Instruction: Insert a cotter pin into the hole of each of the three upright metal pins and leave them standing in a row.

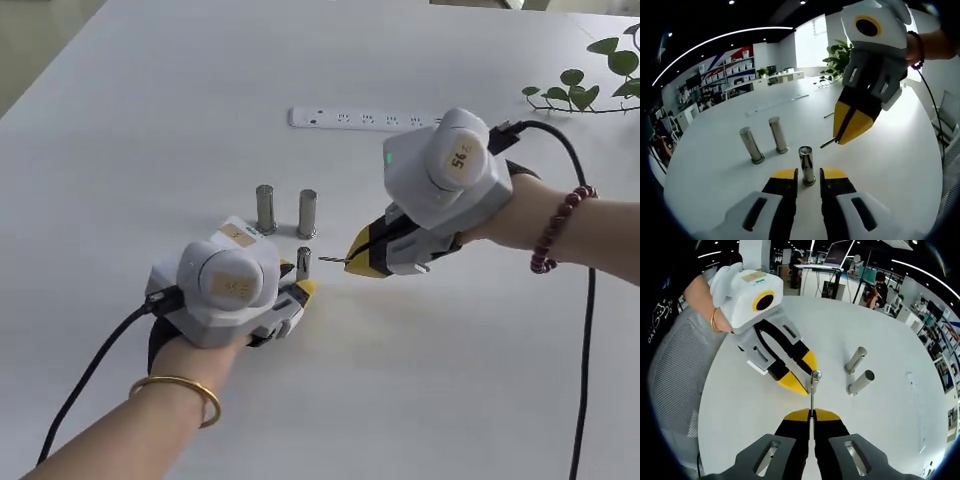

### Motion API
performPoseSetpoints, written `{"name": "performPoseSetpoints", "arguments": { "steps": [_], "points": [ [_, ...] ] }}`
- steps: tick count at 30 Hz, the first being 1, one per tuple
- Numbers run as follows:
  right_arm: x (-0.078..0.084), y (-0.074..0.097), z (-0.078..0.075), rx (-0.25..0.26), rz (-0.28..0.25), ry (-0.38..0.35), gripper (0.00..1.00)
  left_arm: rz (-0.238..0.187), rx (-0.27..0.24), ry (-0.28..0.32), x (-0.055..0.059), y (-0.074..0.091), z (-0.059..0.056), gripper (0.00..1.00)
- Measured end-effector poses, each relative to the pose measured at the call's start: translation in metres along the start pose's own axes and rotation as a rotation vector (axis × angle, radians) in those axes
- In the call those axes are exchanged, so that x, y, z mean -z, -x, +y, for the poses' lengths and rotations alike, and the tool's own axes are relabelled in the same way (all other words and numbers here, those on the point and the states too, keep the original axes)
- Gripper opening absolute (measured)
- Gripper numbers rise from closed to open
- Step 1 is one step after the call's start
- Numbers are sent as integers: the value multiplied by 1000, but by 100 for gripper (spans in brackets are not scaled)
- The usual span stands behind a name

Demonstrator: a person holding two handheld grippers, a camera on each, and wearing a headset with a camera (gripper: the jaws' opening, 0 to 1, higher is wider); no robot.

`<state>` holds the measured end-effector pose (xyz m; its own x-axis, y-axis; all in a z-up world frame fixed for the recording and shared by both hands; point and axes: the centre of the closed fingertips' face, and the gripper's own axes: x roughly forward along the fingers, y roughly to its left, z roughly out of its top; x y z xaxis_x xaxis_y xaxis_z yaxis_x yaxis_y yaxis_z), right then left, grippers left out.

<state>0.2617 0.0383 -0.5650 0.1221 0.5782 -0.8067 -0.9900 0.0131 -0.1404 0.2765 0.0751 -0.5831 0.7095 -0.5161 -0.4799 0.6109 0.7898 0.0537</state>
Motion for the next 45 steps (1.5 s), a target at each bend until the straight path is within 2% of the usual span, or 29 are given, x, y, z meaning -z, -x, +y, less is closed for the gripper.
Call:
{"name": "performPoseSetpoints", "arguments": {
  "steps": [2,7,10,18,26,30,33,38,45],
  "points": [
    [2,-3,-3,-3,9,9,0,-2,6,13,-1,-1,0,15],
    [1,-5,-7,-1,3,11,0,1,9,4,-1,-3,1,13],
    [0,-6,-9,-3,-6,13,0,3,21,15,-1,-3,1,8],
    [-4,-9,-9,-14,-23,24,0,2,36,-1,-1,-3,0,8],
    [-8,-13,-9,-26,-29,42,0,1,65,-47,-1,-4,-2,7],
    [-14,-16,-7,-31,-31,66,0,8,83,-92,-1,-4,-3,7],
    [-18,-19,-7,-33,-32,77,0,11,87,-104,-2,-5,-4,7],
    [-22,-22,-7,-33,-34,85,0,11,86,-101,-2,-6,-3,7],
    [-23,-23,-10,-20,-33,43,2,9,85,-83,-1,-6,-3,7]
  ]
}}
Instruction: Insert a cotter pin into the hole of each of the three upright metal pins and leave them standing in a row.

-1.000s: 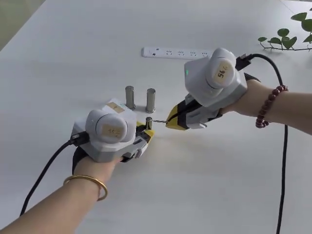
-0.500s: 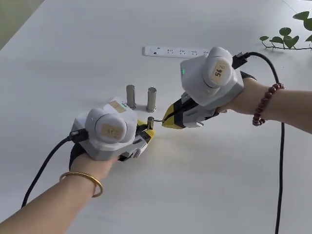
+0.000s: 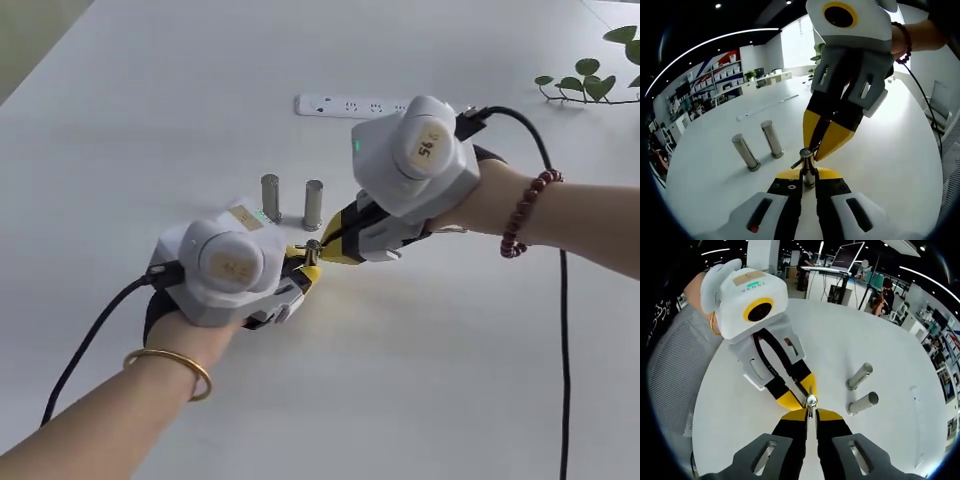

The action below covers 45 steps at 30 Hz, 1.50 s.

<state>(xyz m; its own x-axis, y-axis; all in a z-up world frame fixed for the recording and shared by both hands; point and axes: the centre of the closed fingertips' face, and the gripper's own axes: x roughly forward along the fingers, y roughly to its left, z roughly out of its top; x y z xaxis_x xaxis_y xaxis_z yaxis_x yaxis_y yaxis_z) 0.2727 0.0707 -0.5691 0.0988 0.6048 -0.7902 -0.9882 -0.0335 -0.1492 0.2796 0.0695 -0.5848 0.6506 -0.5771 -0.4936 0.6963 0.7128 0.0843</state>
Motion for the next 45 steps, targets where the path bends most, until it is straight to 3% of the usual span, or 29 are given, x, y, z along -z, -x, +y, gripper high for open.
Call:
{"name": "performPoseSetpoints", "arguments": {
  "steps": [3,7,18,36,45],
  "points": [
    [2,3,0,4,-2,-16,7,-1,-1,3,0,0,0,7],
    [4,13,1,31,-5,-20,2,-4,-4,13,0,1,0,7],
    [-4,8,3,31,-23,-13,0,-2,-5,34,0,1,2,7],
    [-25,-7,-2,25,-47,-12,0,5,-16,71,8,12,23,7],
    [-26,-9,-4,33,-42,-13,0,-11,-1,80,9,12,26,7]
  ]
}}
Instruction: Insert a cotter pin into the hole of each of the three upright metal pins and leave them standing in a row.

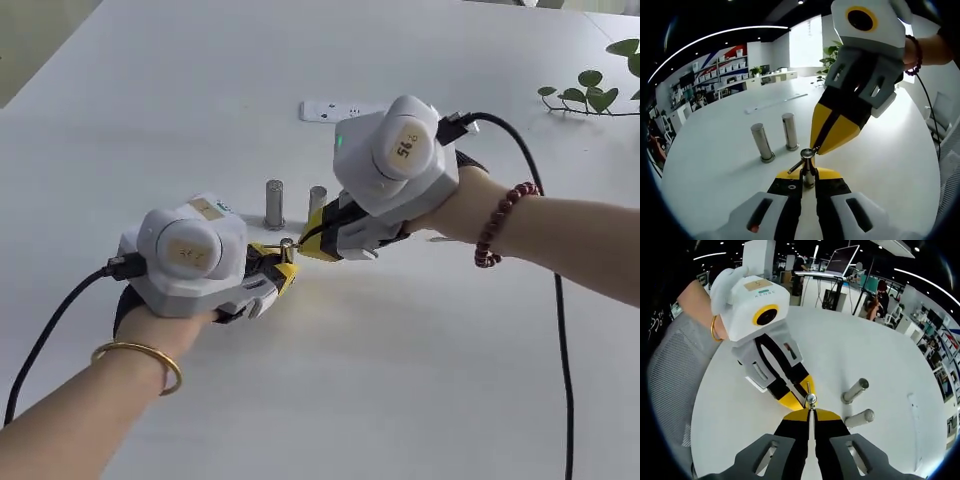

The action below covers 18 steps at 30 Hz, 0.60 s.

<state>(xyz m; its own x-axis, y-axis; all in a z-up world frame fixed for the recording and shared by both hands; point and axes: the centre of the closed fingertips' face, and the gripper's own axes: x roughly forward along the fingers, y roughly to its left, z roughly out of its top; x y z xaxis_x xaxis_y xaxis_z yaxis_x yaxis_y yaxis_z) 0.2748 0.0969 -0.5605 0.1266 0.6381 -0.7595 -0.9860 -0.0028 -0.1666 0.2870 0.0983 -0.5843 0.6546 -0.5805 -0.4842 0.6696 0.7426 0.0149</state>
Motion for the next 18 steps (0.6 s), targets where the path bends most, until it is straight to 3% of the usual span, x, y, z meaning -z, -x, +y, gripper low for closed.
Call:
{"name": "performPoseSetpoints", "arguments": {
  "steps": [18],
  "points": [
    [1,-2,-5,8,10,-15,0,7,0,23,0,0,-1,7]
  ]
}}
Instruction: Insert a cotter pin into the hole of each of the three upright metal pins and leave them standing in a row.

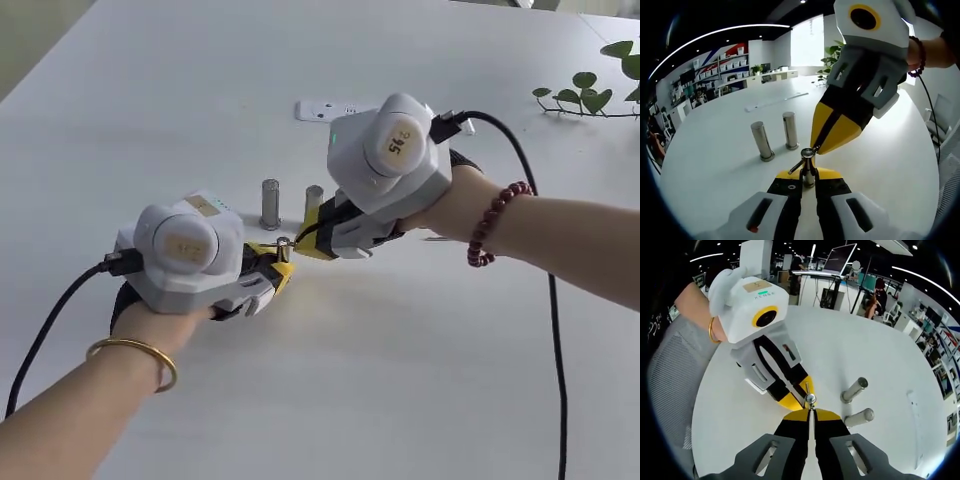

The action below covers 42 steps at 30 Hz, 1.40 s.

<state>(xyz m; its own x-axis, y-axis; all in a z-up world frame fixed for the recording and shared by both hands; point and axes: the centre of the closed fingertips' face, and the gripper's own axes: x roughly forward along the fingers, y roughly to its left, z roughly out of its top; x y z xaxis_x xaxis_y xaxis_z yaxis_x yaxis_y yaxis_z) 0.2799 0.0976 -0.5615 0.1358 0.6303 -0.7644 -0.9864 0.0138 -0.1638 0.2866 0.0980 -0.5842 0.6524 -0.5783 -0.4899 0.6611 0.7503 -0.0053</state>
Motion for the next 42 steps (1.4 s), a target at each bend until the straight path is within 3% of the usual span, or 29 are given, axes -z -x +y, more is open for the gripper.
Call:
{"name": "performPoseSetpoints", "arguments": {
  "steps": [21,35,42],
  "points": [
    [1,1,1,5,0,-6,0,17,3,35,4,-4,-4,11],
    [2,6,4,-3,-12,-53,1,32,-18,47,7,0,0,26],
    [-4,15,3,16,-56,-86,6,20,-38,53,2,11,3,37]
  ]
}}
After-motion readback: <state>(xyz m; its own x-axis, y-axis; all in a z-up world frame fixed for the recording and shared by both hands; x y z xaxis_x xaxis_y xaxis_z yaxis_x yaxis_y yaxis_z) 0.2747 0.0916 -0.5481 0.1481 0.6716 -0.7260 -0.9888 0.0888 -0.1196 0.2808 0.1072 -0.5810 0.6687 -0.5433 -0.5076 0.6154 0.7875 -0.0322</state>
